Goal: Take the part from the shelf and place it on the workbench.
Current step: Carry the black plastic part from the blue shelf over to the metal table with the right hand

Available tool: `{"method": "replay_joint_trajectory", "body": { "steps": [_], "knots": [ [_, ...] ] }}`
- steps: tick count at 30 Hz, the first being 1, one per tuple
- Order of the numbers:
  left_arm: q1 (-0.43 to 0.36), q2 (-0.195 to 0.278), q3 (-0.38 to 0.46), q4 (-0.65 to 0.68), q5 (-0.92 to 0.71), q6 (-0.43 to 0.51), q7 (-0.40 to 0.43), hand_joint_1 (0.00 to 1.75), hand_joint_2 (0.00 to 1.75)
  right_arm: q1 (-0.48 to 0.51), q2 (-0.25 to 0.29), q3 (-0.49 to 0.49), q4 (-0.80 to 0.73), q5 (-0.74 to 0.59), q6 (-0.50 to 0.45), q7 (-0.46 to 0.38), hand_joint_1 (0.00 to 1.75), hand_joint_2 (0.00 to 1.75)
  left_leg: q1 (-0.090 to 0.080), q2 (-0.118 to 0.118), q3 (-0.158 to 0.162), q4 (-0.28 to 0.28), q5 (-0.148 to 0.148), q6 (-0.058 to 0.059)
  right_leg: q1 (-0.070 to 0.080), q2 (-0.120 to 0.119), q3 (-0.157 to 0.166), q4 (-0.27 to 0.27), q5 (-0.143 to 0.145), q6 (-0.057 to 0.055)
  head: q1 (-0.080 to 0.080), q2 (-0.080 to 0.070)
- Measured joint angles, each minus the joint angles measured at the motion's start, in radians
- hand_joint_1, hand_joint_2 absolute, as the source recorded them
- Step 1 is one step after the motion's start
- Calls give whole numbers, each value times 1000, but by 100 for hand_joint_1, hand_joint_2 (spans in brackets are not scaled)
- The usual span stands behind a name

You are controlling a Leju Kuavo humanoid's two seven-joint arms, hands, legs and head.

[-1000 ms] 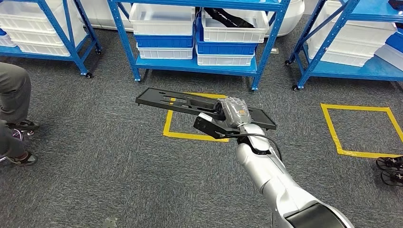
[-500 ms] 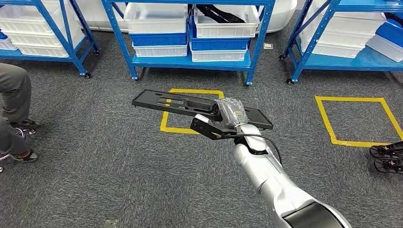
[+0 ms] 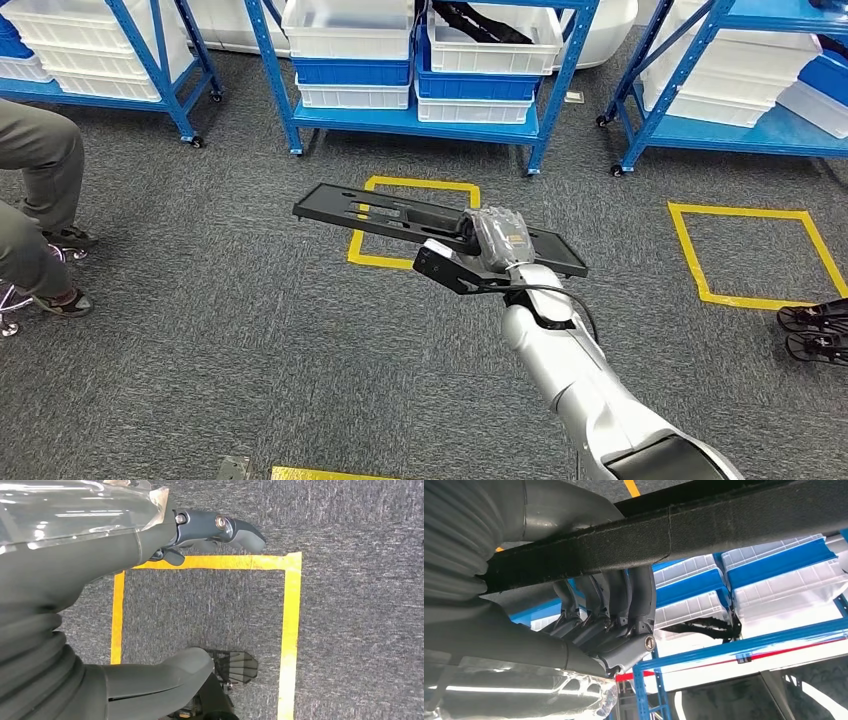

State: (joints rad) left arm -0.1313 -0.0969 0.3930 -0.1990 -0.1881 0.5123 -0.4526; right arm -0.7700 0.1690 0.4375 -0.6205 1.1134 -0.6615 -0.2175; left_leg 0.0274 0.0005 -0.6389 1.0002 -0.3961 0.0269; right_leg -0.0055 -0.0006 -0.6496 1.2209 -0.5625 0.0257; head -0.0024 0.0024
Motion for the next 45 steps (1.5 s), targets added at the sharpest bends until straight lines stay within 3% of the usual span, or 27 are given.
{"method": "replay_joint_trajectory", "body": {
  "steps": [2,3,5,7,9,11,13,14,15,18,20,21,23,25,27,28,29,31,32,34,36,37,39,41,43,44,45],
  "knots": [
    [0,0,1,0,0,2,-7,0,175,-3,0,-4,-12,-3,0,-5,166,175,-1,0,-8,0,12,-8,3,0,104,-159,30,0,0,0],
    [0,0,1,0,0,3,-10,0,175,-6,1,-8,-18,-9,0,-8,166,175,-2,2,-9,-1,17,-14,8,0,134,-213,40,-5,0,0],
    [0,-1,3,0,3,6,-15,0,175,-11,3,-17,-25,-27,0,-17,166,175,-4,6,-10,-4,26,-26,16,2,142,-243,48,-18,0,0],
    [2,0,5,0,7,8,-20,0,175,-14,5,-26,-29,-45,1,-30,166,175,-2,9,-14,-5,29,-37,5,6,140,-249,64,-31,-3,0],
    [5,1,8,0,9,10,-27,0,175,-17,10,-31,-33,-52,1,-40,166,175,1,8,-39,49,-18,-44,-10,12,138,-254,83,-48,-8,0],
    [8,2,12,0,10,12,-31,0,175,-18,16,-35,-34,-54,1,-44,166,175,3,3,-89,181,-103,-48,-11,19,129,-254,95,-60,-13,0],
    [11,2,16,0,10,13,-34,0,175,-15,17,-37,-34,-54,1,-46,166,175,4,-1,-119,283,-147,-54,-8,30,121,-253,101,-58,-14,0],
    [12,2,18,0,10,14,-36,0,175,-13,17,-39,-34,-54,1,-46,166,175,6,-2,-107,278,-140,-56,-8,38,118,-252,103,-56,-15,0],
    [13,2,19,0,10,16,-38,0,175,-12,17,-40,-34,-53,0,-46,166,175,9,-5,-74,233,-116,-58,-8,48,117,-250,104,-54,-15,0],
    [14,2,21,0,8,18,-44,0,175,-16,20,-42,-33,-52,-2,-46,166,175,21,-55,45,38,-55,-61,-2,77,108,-239,105,-44,-14,0],
    [15,1,22,0,8,18,-45,0,175,-20,22,-44,-33,-50,-3,-45,166,175,18,-66,60,5,-55,-53,4,97,93,-237,111,-29,-11,0],
    [15,0,22,0,7,18,-45,0,175,-20,22,-44,-33,-50,-4,-45,166,175,13,-54,58,5,-52,-44,4,108,85,-238,115,-21,-9,0],
    [13,0,22,0,6,18,-46,0,175,-20,19,-46,-33,-49,-5,-44,166,175,8,-32,55,0,-44,-25,2,87,64,-219,107,-10,-8,0],
    [12,0,23,0,5,18,-47,0,175,-22,17,-47,-33,-48,-5,-43,166,175,7,-8,52,-5,-38,-10,-1,37,15,-123,61,-10,-3,0],
    [13,1,24,0,4,18,-47,0,175,-22,16,-48,-33,-48,-5,-43,166,175,6,18,48,-5,-37,-5,-2,16,-53,19,7,-9,2,0],
    [14,1,24,0,4,18,-47,0,175,-20,15,-48,-32,-48,-5,-43,166,175,6,30,47,-5,-37,-5,-3,14,-72,62,-5,-5,2,0],
    [14,1,25,0,4,18,-47,0,175,-19,14,-48,-32,-48,-5,-43,166,175,6,43,47,-5,-37,-5,-5,12,-71,68,-2,1,3,0],
    [14,0,26,0,4,18,-47,0,175,-19,13,-48,-31,-48,-5,-43,166,175,6,68,48,-5,-36,-6,-8,-10,-9,-42,39,15,4,0],
    [13,0,26,0,4,18,-47,0,175,-22,13,-48,-31,-48,-6,-43,166,175,5,79,50,-5,-36,-8,-6,-38,36,-124,62,17,5,0],
    [13,-1,28,0,4,18,-47,0,175,-29,16,-48,-31,-47,-6,-43,166,175,0,101,53,-5,-37,-19,7,-78,90,-229,94,8,6,0],
    [13,-1,29,0,4,18,-47,0,175,-31,17,-48,-31,-47,-7,-43,166,175,-4,125,57,-7,-37,-30,15,-67,89,-244,104,-8,5,0],
    [12,-1,29,0,4,18,-47,0,175,-31,16,-48,-31,-47,-7,-43,166,175,-2,129,58,-5,-40,-35,5,-53,88,-246,110,-14,3,0],
    [11,-1,29,0,3,18,-47,0,175,-31,16,-48,-31,-46,-8,-42,166,175,4,91,43,32,-73,-43,-11,-29,90,-249,121,-29,-1,0],
    [14,0,29,0,2,17,-47,0,175,-30,20,-48,-31,-44,-8,-41,166,175,6,26,-6,146,-144,-45,-14,-5,87,-249,128,-42,-8,0],
    [18,1,29,0,1,15,-47,0,175,-22,23,-48,-30,-39,-8,-40,166,175,5,-1,-62,268,-194,-46,-10,23,83,-248,131,-47,-12,0],
    [18,1,29,0,0,14,-47,0,175,-18,23,-47,-30,-37,-8,-39,166,175,5,-4,-73,288,-192,-46,-8,37,82,-246,132,-48,-12,0],
    [18,2,29,0,-1,14,-47,0,175,-14,21,-47,-29,-36,-8,-37,166,175,7,-5,-63,268,-170,-46,-8,51,82,-244,132,-47,-12,0]
  ]
}}
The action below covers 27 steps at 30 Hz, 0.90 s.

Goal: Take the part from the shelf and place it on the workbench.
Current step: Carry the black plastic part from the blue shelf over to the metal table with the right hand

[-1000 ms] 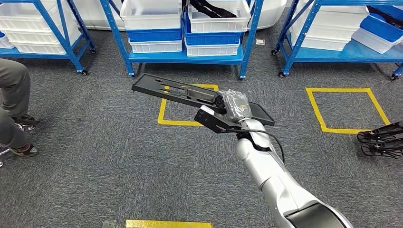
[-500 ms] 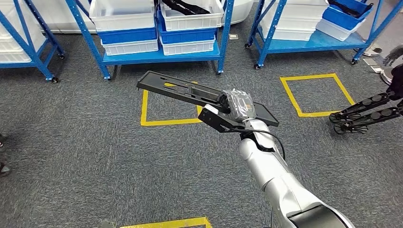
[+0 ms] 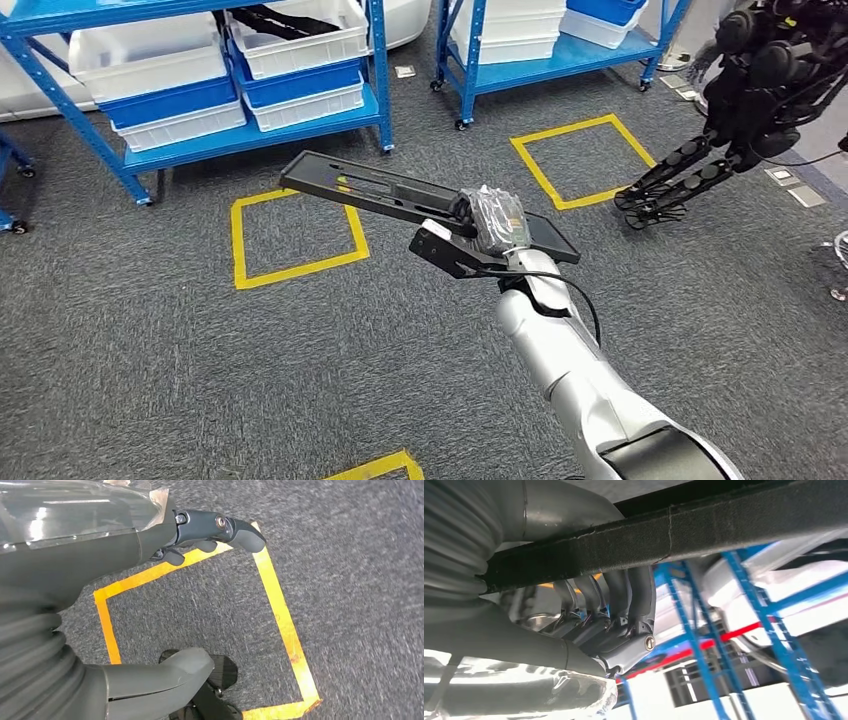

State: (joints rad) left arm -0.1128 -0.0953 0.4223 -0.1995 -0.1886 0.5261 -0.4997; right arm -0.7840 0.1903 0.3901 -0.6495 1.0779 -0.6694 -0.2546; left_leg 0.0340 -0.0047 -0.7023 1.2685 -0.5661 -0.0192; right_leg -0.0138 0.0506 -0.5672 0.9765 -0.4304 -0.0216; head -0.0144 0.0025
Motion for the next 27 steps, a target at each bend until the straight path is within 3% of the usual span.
{"method": "replay_joint_trajectory", "body": {
  "steps": [2,4,5,7,9,11,13,14,15,16,17,19,20,22,23,25,26,27],
  "knots": [
    [0,0,0,0,-1,0,0,0,175,2,-2,0,1,2,1,2,166,175,8,-23,60,-122,67,-2,-1,27,-1,7,-1,2,-1,0],
    [-1,0,0,0,-2,0,-1,0,175,0,-2,0,0,2,1,3,166,175,14,-57,112,-226,100,-1,4,54,-8,13,-2,11,1,0],
    [-1,0,0,0,-2,-1,-2,0,175,-2,-2,0,0,3,1,4,166,175,13,-66,121,-246,102,3,6,66,-14,13,0,19,2,0],
    [-4,-1,0,0,-3,-1,-3,0,175,-4,-6,-1,0,5,1,6,166,175,3,-45,121,-253,107,21,8,83,-28,11,8,37,5,0],
    [-7,-1,0,0,-5,-2,-3,0,175,-5,-11,-2,0,8,1,11,166,175,-2,-23,120,-259,116,40,7,45,-52,41,-6,45,8,0],
    [-8,0,1,0,-6,-2,-4,0,175,-9,-14,-4,0,10,1,15,166,175,-4,1,118,-263,120,51,4,-17,-109,155,-61,45,14,0],
    [-6,0,1,0,-8,-2,-4,0,175,-10,-16,-7,0,11,1,17,166,175,-6,27,117,-263,120,53,2,-37,-174,292,-113,49,17,0],
    [-6,0,1,0,-9,-2,-4,0,175,-9,-19,-9,0,11,1,18,166,175,-6,40,116,-263,120,53,1,-39,-184,318,-119,55,18,0],
    [-6,0,1,0,-10,-2,-4,0,175,-10,-22,-12,0,11,1,19,166,175,-6,53,116,-263,119,52,1,-42,-173,302,-111,61,19,0],
    [-6,0,1,0,-10,-2,-4,0,175,-11,-25,-14,0,11,1,20,166,175,-7,65,117,-263,119,52,1,-51,-142,246,-91,67,20,0],
    [-7,0,1,0,-10,-2,-4,0,175,-13,-27,-16,-1,11,1,21,166,175,-8,77,118,-263,118,51,3,-74,-97,164,-66,68,21,0],
    [-7,-1,1,0,-11,-2,-4,0,175,-21,-28,-18,-3,11,1,21,166,175,-13,99,120,-263,115,44,17,-119,-29,38,-26,59,22,0],
    [-7,-1,1,0,-11,-2,-4,0,175,-24,-28,-18,-5,12,1,21,166,175,-16,111,122,-263,113,40,24,-131,-16,11,-16,50,22,0],
    [-9,-2,1,0,-11,-2,-5,0,175,-26,-32,-20,-5,12,1,21,166,175,-20,135,128,-266,110,31,30,-111,-19,5,-6,37,21,0],
    [-10,-3,1,0,-11,-2,-5,0,175,-25,-34,-21,-5,12,1,21,166,175,-18,130,128,-263,104,26,20,-98,-18,1,-1,30,18,0],
    [-10,-2,1,0,-11,-3,-5,0,175,-25,-36,-23,-6,14,0,22,166,175,-12,78,107,-210,65,18,3,-73,-12,-6,7,15,12,0],
    [-9,-1,1,0,-11,-3,-5,0,175,-25,-35,-24,-6,14,-1,23,166,175,-8,41,80,-151,32,15,-4,-61,-10,-8,9,8,8,0],
    [-7,0,1,0,-12,-3,-5,0,175,-24,-33,-24,-6,15,-1,24,166,175,-7,17,46,-79,-4,13,-1,-47,-10,-8,9,2,6,0]
  ]
}}
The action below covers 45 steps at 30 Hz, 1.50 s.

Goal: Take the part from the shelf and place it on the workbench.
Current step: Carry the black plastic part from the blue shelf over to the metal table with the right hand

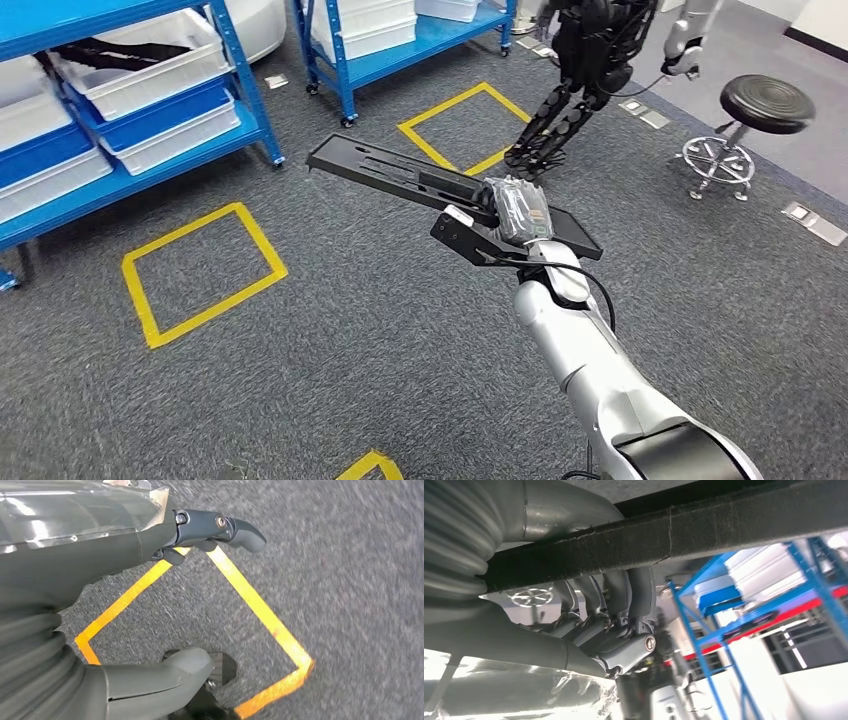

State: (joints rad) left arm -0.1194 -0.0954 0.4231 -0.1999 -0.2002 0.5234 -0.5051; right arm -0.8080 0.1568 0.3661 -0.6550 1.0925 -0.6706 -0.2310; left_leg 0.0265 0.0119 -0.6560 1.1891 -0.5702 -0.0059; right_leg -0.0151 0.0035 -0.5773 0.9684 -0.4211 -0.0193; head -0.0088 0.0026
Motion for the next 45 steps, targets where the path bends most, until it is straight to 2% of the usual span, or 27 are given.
{"method": "replay_joint_trajectory", "body": {
  "steps": [2,3,5,7,9,11,13,15,17,18,19,21,23,24,25,26,28,29,31,33,34,35,37,39,41,43,45],
  "knots": [
    [3,0,0,0,0,0,0,0,175,4,-1,-1,0,0,-1,0,166,175,1,-16,-57,106,-33,-5,2,30,1,2,-1,-3,-3,0],
    [4,0,0,0,0,0,0,0,175,6,-4,-1,0,1,-1,1,166,175,4,-17,-64,108,-18,-8,2,46,1,5,-1,-3,-3,0],
    [4,2,0,0,0,0,0,0,175,7,-11,-3,0,3,-1,2,166,175,14,-29,-26,9,56,-14,-1,78,2,15,-7,2,-4,0],
    [5,3,2,1,3,0,-2,0,175,7,-17,-6,0,6,-1,5,166,175,27,-77,30,-112,109,-20,1,105,-1,27,-16,14,-3,0],
    [6,3,5,1,8,0,-6,0,175,5,-27,-11,0,9,-1,7,166,175,24,-102,53,-160,114,-13,5,130,-11,26,-16,30,0,0],
    [5,2,8,1,12,0,-12,0,175,4,-42,-19,0,12,-1,9,166,175,14,-77,58,-170,117,8,4,141,-25,23,-13,46,2,0],
    [6,2,11,0,14,-2,-18,0,175,1,-58,-27,0,13,-3,11,166,175,12,-52,64,-179,123,27,2,89,-52,68,-34,53,6,0],
    [10,2,15,0,16,-5,-21,0,175,-3,-71,-34,0,12,-7,10,166,175,10,-25,67,-183,123,37,1,25,-116,194,-88,53,12,0],
    [13,1,17,0,16,-8,-22,0,175,-3,-83,-41,0,9,-10,8,166,175,8,4,70,-183,120,38,-1,10,-182,314,-128,61,13,0],
    [13,0,17,0,14,-9,-22,0,175,-1,-89,-45,-1,6,-11,7,166,175,7,18,72,-183,117,37,-3,8,-190,327,-126,68,14,0],
    [13,0,17,0,12,-9,-22,0,175,0,-95,-48,-2,5,-11,7,166,175,7,30,75,-183,114,36,-4,3,-173,292,-108,76,14,0],
    [12,-2,17,0,7,-9,-22,0,175,0,-106,-54,-10,3,-13,7,166,175,6,52,86,-184,107,30,-2,-38,-96,140,-51,84,16,0],
    [12,-2,17,0,3,-11,-21,0,175,-1,-114,-61,-21,2,-17,7,166,175,2,73,96,-184,98,18,12,-82,-39,31,-9,72,17,0],
    [12,-2,17,0,1,-12,-21,0,175,-1,-119,-65,-25,3,-20,7,166,175,-1,84,100,-185,94,12,20,-87,-32,15,1,62,17,0],
    [11,-4,17,0,-1,-15,-20,0,175,1,-125,-68,-30,4,-21,8,166,175,-3,97,106,-187,90,6,26,-77,-32,15,6,53,17,0],
    [9,-5,17,0,-4,-18,-19,0,175,6,-131,-72,-37,5,-22,10,166,175,-2,107,109,-188,86,2,20,-63,-31,11,10,44,15,0],
    [4,-8,17,0,-11,-24,-18,0,175,16,-144,-81,-54,6,-24,12,166,175,3,80,100,-155,56,-3,5,-38,-25,5,15,26,8,0],
    [3,-8,17,0,-14,-26,-17,0,175,22,-148,-84,-62,6,-25,13,166,175,5,50,80,-107,27,-4,-2,-27,-21,2,17,16,3,0],
    [3,-8,17,0,-18,-27,-14,0,175,34,-153,-90,-73,6,-26,13,166,175,6,-1,14,32,-38,-4,0,-1,-19,3,16,1,-4,0],
    [3,-8,17,0,-22,-27,-11,0,175,54,-154,-93,-85,6,-26,12,166,175,6,-15,-39,114,-51,-6,3,32,-17,5,15,0,-6,0],
    [1,-8,17,0,-24,-28,-10,0,175,64,-155,-94,-93,9,-26,13,166,175,7,-17,-40,98,-26,-7,4,49,-16,8,14,0,-6,0],
    [-1,-8,17,0,-27,-30,-9,0,175,73,-157,-96,-101,12,-25,15,166,175,9,-22,-25,48,14,-6,3,65,-15,11,13,1,-7,0],
    [-6,-8,17,0,-32,-33,-6,0,175,84,-161,-99,-119,19,-22,20,166,175,17,-65,26,-86,87,-6,5,95,-17,20,8,8,-8,0],
    [-11,-8,17,0,-36,-36,-4,0,175,89,-167,-102,-137,22,-19,26,166,175,17,-95,55,-155,108,1,9,120,-25,22,4,21,-5,0],
    [-18,-8,17,0,-40,-39,-1,0,175,94,-178,-109,-155,22,-15,28,166,175,8,-76,61,-166,111,20,10,144,-35,16,8,39,-3,0],
    [-25,-10,17,-1,-45,-42,0,0,175,105,-193,-118,-176,21,-13,30,166,175,4,-52,68,-181,122,41,10,112,-54,41,0,48,-2,0],
    [-28,-11,16,-1,-51,-44,1,0,175,117,-206,-125,-194,17,-13,30,166,175,2,-28,73,-191,128,51,8,44,-111,147,-44,44,4,0]
  ]
}}
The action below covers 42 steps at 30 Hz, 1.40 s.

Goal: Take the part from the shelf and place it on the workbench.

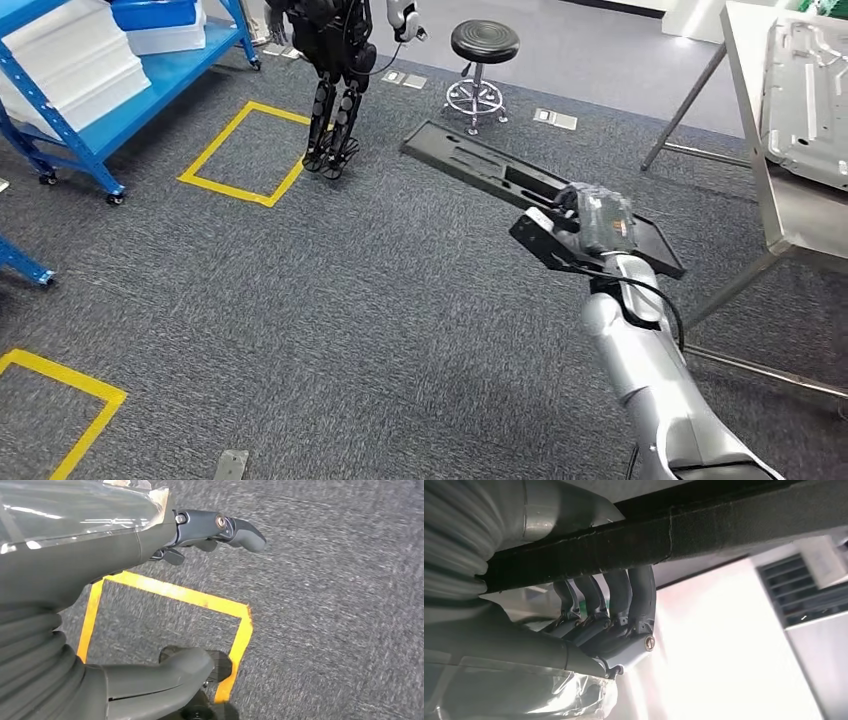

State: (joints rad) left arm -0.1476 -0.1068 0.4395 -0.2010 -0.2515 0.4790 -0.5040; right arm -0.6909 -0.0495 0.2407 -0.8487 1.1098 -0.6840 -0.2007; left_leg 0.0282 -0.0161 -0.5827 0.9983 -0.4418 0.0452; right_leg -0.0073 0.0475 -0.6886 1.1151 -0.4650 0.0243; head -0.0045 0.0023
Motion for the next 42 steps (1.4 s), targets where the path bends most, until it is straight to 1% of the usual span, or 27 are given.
{"method": "replay_joint_trajectory", "body": {
  "steps": [2,3,4,5,7,9,11,12,14,16,18,19,20,22,23,25,27,29,31,33,34,35,36,37,39,41,42],
  "knots": [
    [-2,-1,-1,0,-7,-2,2,0,175,18,-11,-8,-12,-4,-1,0,166,175,-3,25,2,-1,-2,1,-3,-29,-72,131,-46,2,4,0],
    [-5,-1,-1,0,-10,-3,4,0,175,31,-16,-12,-17,-5,-2,0,166,175,-4,37,3,-1,-4,0,-5,-33,-88,160,-52,7,4,0],
    [-8,-1,-2,0,-13,-3,6,0,175,44,-22,-16,-22,-6,-3,0,166,175,-5,49,5,-1,-7,-1,-6,-36,-83,150,-43,15,5,0],
    [-11,-2,-2,0,-16,-4,8,0,175,56,-27,-20,-27,-7,-4,0,166,175,-5,61,8,-1,-9,-4,-8,-45,-55,96,-21,22,7,0],
    [-20,-2,-3,0,-23,-6,11,0,175,72,-36,-27,-42,-8,-5,1,166,175,-7,83,17,-1,-17,-11,-5,-97,30,-58,29,29,9,0],
    [-29,-2,-3,0,-29,-8,16,0,175,79,-41,-33,-57,-11,-6,1,166,175,-11,105,27,-1,-28,-23,8,-136,75,-138,55,18,10,0],
    [-37,-5,-6,0,-36,-11,20,0,175,89,-51,-42,-71,-16,-8,0,166,175,-13,130,36,-2,-39,-34,18,-119,77,-143,62,3,10,0],
    [-41,-7,-8,0,-40,-13,22,0,175,98,-58,-48,-78,-19,-9,-1,166,175,-10,129,38,2,-45,-39,11,-106,80,-146,65,-4,8,0],
    [-45,-10,-14,0,-46,-16,25,0,175,113,-69,-58,-93,-23,-11,-4,166,175,-3,84,17,53,-81,-44,-3,-81,86,-150,70,-25,5,0],
    [-44,-11,-18,0,-50,-17,29,0,175,127,-74,-65,-105,-26,-12,-7,166,175,-1,27,-43,182,-151,-45,-3,-54,89,-151,71,-43,1,0],
    [-42,-12,-19,0,-52,-17,32,0,175,145,-76,-68,-113,-29,-12,-9,166,175,-1,12,-103,290,-187,-46,1,-22,90,-150,70,-48,-2,0],
    [-42,-12,-19,0,-52,-17,33,0,175,155,-78,-70,-116,-30,-12,-9,166,175,-1,11,-111,292,-173,-46,2,-6,91,-149,70,-48,-2,0],
    [-42,-12,-19,0,-52,-16,33,0,175,164,-80,-71,-118,-30,-12,-10,166,175,0,10,-98,253,-140,-45,2,11,92,-148,70,-48,-2,0],
    [-43,-11,-19,0,-52,-16,34,0,175,174,-82,-73,-124,-30,-12,-11,166,175,4,-22,-37,113,-63,-42,2,41,94,-144,68,-44,-2,0],
    [-43,-11,-19,0,-53,-16,34,0,175,176,-84,-75,-126,-31,-12,-11,166,175,4,-39,-10,57,-40,-39,4,53,94,-143,67,-39,-1,0],
    [-45,-12,-21,0,-59,-15,35,0,175,180,-91,-81,-132,-33,-12,-12,166,175,-2,-54,11,14,-31,-29,7,73,88,-145,68,-24,0,0],
    [-48,-14,-26,0,-70,-13,37,0,175,190,-105,-91,-144,-38,-12,-11,166,175,-8,-32,19,3,-23,-11,8,83,79,-148,72,-7,0,0],
    [-52,-17,-33,-1,-82,-13,39,0,175,207,-121,-105,-163,-48,-13,-11,166,175,-8,-12,28,-12,-10,6,9,43,52,-105,51,-3,3,0],
    [-55,-19,-40,-1,-92,-15,43,0,175,226,-135,-119,-183,-60,-13,-11,166,175,-10,9,30,-20,-6,14,4,-14,-8,15,-4,-6,8,0],
    [-56,-19,-45,-2,-100,-17,47,0,175,247,-143,-128,-200,-72,-13,-12,166,175,-11,30,31,-21,-7,14,-1,-30,-71,136,-49,-1,11,0],
    [-57,-19,-47,-2,-102,-17,49,0,175,259,-146,-132,-207,-76,-13,-13,166,175,-12,40,31,-21,-8,13,-4,-32,-86,164,-56,5,12,0],
    [-58,-20,-48,-2,-104,-17,50,0,175,271,-150,-137,-213,-79,-13,-14,166,175,-11,51,32,-21,-10,11,-8,-34,-86,163,-52,14,12,0],
    [-60,-20,-50,-2,-106,-17,52,0,175,281,-153,-141,-219,-81,-13,-15,166,175,-11,62,33,-21,-12,8,-13,-40,-66,124,-35,24,13,0],
    [-61,-21,-51,-2,-106,-17,53,0,175,289,-156,-144,-225,-82,-13,-16,166,175,-10,74,35,-21,-14,5,-19,-54,-27,53,-11,35,13,0],
    [-64,-21,-53,-2,-107,-17,54,0,175,297,-160,-148,-238,-84,-12,-18,166,175,-12,100,42,-21,-23,-7,-19,-114,57,-97,39,46,15,0],
    [-67,-21,-53,-2,-107,-17,55,0,175,298,-160,-149,-251,-85,-12,-21,166,175,-17,126,55,-22,-36,-23,-9,-147,90,-153,61,34,13,0],
    [-69,-22,-53,-2,-106,-17,55,0,175,298,-161,-150,-257,-86,-11,-22,166,175,-17,140,63,-24,-42,-30,-2,-138,91,-152,63,24,11,0]
  ]
}}
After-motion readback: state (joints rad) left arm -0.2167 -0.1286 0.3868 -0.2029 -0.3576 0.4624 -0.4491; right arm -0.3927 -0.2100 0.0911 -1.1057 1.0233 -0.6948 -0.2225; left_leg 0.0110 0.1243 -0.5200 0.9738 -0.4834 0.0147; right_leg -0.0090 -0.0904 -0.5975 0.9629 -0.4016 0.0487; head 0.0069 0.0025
